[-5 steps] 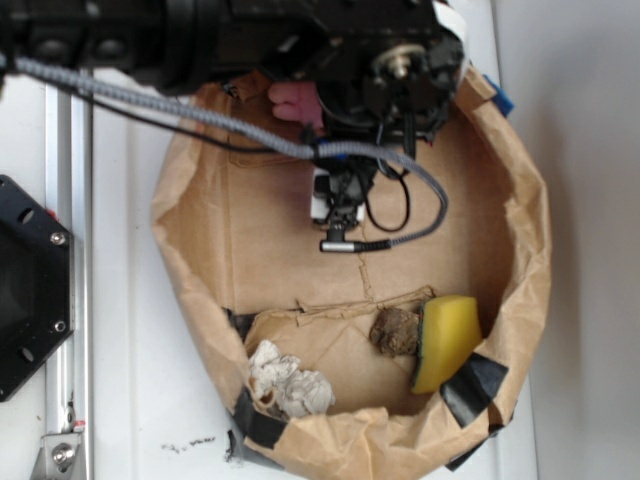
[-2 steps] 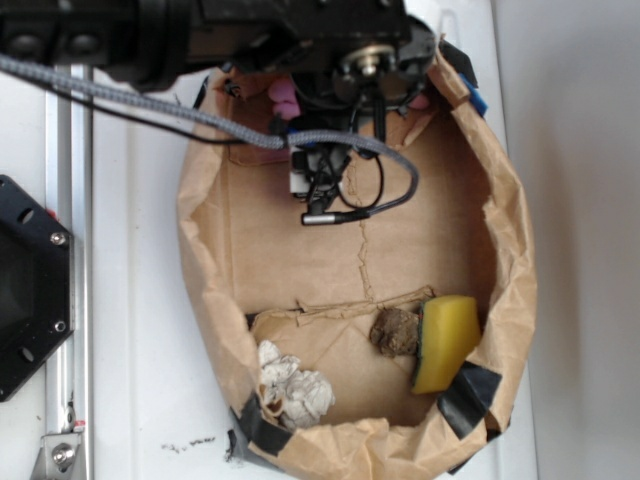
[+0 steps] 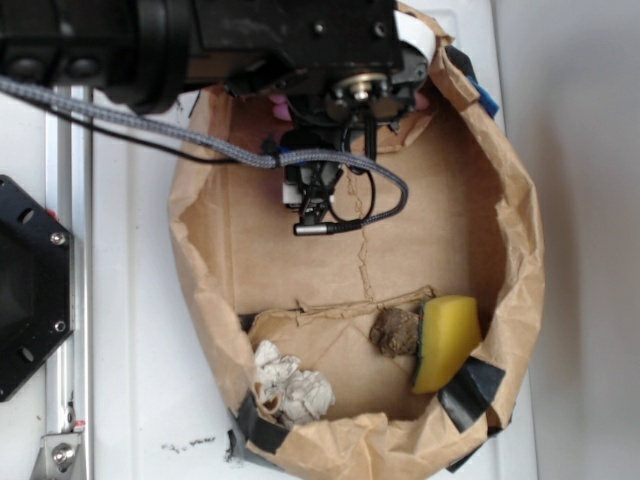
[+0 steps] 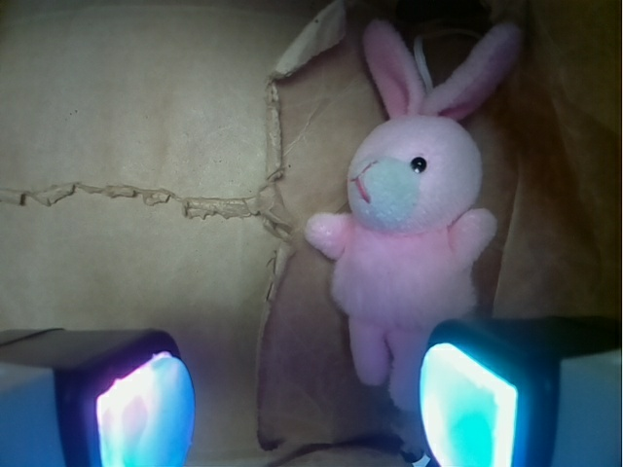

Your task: Grab the pink bunny.

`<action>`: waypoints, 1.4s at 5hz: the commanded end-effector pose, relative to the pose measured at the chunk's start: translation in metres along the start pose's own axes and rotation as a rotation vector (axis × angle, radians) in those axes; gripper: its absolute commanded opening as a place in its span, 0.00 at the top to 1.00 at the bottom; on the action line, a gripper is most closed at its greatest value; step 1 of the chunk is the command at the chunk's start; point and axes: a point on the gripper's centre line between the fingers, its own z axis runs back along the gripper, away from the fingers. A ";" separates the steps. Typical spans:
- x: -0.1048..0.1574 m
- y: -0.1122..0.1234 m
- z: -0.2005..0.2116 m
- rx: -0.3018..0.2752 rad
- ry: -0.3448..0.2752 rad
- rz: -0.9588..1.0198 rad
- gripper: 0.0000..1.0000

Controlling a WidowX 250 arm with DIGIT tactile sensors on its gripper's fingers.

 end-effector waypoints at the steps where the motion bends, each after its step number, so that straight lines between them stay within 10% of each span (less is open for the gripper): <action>1: 0.003 0.002 0.014 0.020 -0.046 -0.001 0.00; 7: 0.018 0.029 -0.004 0.106 -0.030 0.016 0.00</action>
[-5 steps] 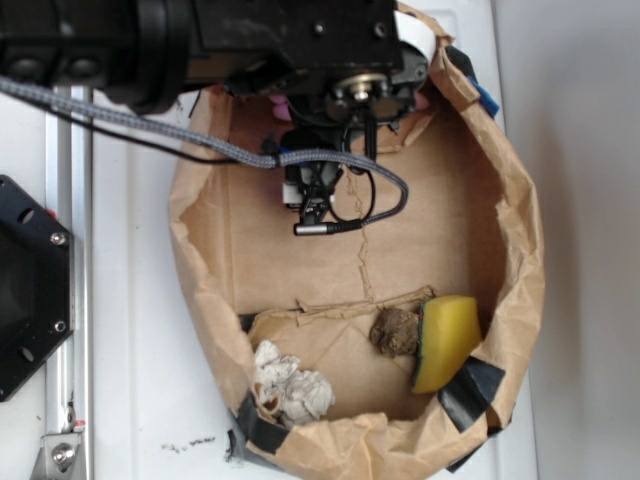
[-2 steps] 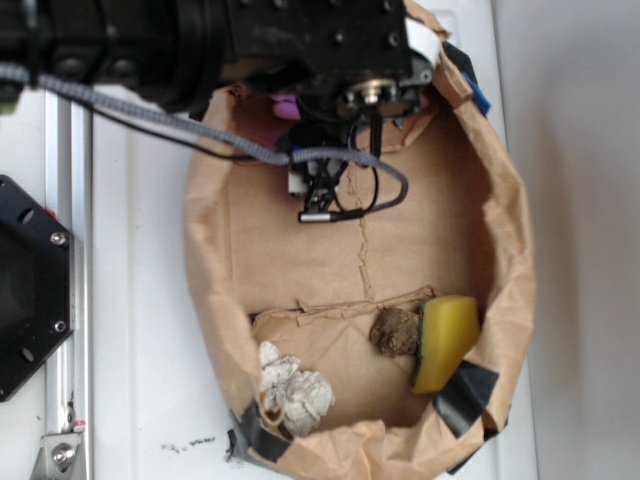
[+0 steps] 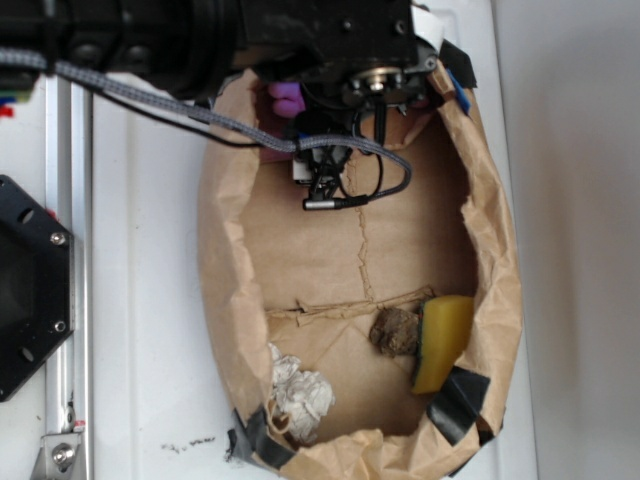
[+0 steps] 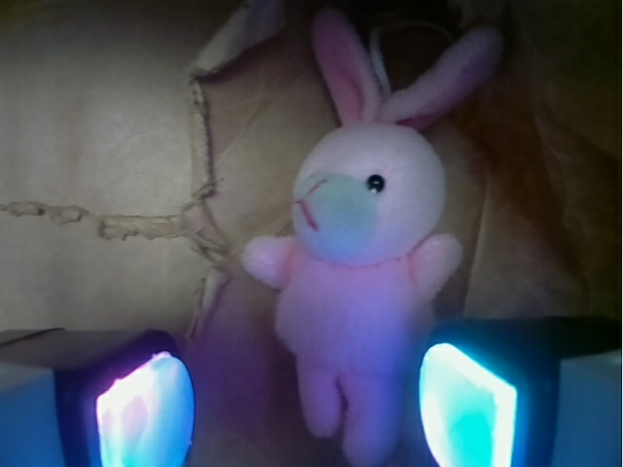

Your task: Grab the pink bunny.

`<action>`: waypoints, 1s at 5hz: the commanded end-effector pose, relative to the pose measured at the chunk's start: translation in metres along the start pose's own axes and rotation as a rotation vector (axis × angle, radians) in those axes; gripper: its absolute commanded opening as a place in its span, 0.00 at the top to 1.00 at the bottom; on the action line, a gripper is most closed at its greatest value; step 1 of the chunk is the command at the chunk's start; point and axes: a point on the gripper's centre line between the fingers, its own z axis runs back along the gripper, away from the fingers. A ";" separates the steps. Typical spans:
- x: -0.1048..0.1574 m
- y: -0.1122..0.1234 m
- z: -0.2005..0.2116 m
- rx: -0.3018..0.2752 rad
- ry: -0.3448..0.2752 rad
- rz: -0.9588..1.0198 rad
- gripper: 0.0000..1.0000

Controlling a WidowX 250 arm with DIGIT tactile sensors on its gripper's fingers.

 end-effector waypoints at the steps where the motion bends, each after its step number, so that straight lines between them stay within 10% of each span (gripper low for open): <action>1: 0.011 0.014 0.008 0.037 -0.043 0.034 0.00; 5: 0.027 0.012 -0.021 0.016 -0.014 0.004 0.00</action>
